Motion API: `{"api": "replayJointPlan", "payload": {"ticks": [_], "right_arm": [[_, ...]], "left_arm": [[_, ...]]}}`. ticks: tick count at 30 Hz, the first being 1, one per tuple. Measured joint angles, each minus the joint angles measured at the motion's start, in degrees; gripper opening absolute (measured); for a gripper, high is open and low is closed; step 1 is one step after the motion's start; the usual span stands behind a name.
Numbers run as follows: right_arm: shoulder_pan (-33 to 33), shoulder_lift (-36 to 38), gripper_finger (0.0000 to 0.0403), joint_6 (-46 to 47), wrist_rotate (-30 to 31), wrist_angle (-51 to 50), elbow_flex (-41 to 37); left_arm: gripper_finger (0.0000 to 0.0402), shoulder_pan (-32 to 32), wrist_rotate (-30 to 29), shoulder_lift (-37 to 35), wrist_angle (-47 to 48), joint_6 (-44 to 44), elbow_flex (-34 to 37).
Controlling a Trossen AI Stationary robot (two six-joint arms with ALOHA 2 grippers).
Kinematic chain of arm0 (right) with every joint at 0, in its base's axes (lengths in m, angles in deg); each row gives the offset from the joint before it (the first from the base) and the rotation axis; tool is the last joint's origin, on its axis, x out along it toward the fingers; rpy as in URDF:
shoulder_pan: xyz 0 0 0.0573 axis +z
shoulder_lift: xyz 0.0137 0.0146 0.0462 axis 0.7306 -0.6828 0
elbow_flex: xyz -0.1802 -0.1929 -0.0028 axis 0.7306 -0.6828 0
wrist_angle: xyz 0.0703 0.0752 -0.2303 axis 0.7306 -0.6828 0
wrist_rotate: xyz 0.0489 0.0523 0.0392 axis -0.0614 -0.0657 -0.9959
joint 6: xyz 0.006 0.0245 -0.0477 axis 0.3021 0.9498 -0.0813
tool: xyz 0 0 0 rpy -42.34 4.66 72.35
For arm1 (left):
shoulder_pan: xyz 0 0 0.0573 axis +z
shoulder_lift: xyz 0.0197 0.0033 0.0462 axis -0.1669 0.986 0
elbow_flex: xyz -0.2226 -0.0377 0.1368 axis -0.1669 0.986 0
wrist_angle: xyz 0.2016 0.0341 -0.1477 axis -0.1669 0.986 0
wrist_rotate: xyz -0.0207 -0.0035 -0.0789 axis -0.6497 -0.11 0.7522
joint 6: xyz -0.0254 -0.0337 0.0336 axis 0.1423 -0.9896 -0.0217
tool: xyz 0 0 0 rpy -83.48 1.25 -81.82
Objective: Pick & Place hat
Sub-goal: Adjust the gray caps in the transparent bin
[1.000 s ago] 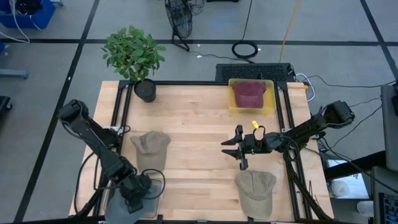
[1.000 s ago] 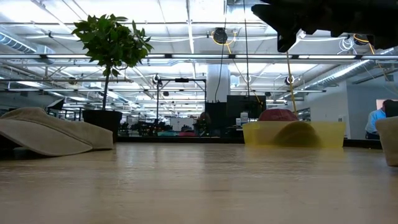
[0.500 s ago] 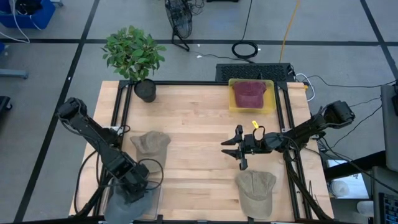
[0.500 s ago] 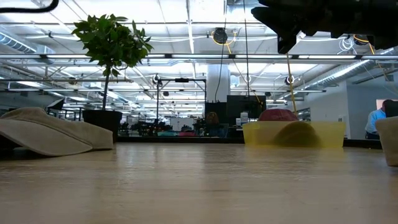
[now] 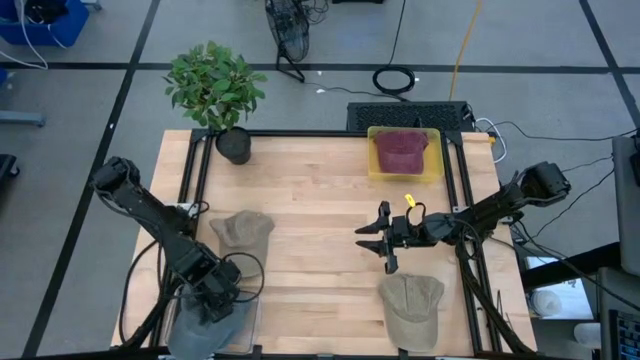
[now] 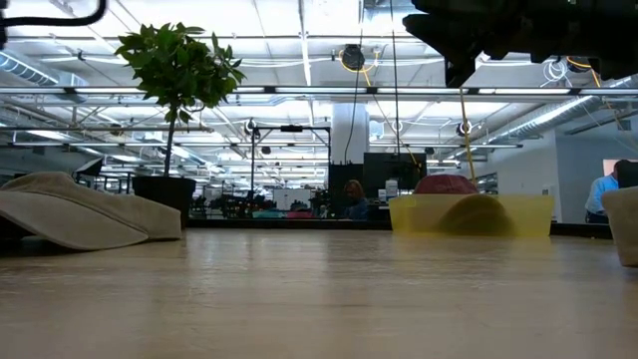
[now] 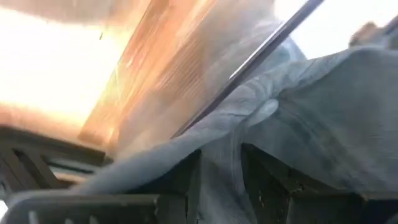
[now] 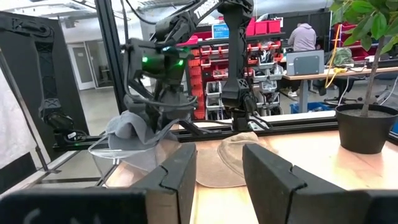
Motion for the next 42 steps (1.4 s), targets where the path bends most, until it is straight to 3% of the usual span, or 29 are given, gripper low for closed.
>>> {"api": "replayJointPlan", "payload": {"ticks": [6,14,18,22,28,32,39,42], "right_arm": [[0.0,0.0,0.0121,-0.3,0.0,0.1,0.0],[-0.2,0.0,0.0121,-5.4,0.1,0.5,0.0],[-1.6,0.0,0.0121,-9.2,0.2,0.4,0.0],[-3.2,0.0,0.0121,-9.1,0.3,0.3,0.0],[-3.9,0.0,0.0121,-6.3,0.2,-0.8,0.0],[-3.9,0.0,0.0121,-6.2,0.4,-0.9,0.0],[-4.1,0.0,0.0121,-2.5,6.5,-3.5,0.0],[-4.7,0.0,0.0121,-2.5,9.0,-2.4,0.0]], "left_arm": [[0.0117,2.9,-3.5,-5.3,1.6,5.9,-3.1],[0.0117,-1.0,-28.6,-9.7,9.1,23.5,-17.0],[0.0117,-4.2,-34.4,-8.1,8.7,26.4,-23.7],[0.0117,-6.3,-33.8,-4.8,8.9,26.7,-26.9],[0.0118,-9.5,-23.3,1.3,13.5,26.9,-27.0],[0.0129,-9.8,-20.5,2.4,14.8,26.8,-27.0],[0.0232,-7.5,-10.8,2.0,7.1,12.5,-27.0],[0.0289,-7.5,-10.0,2.1,6.2,7.8,-27.0]]}}
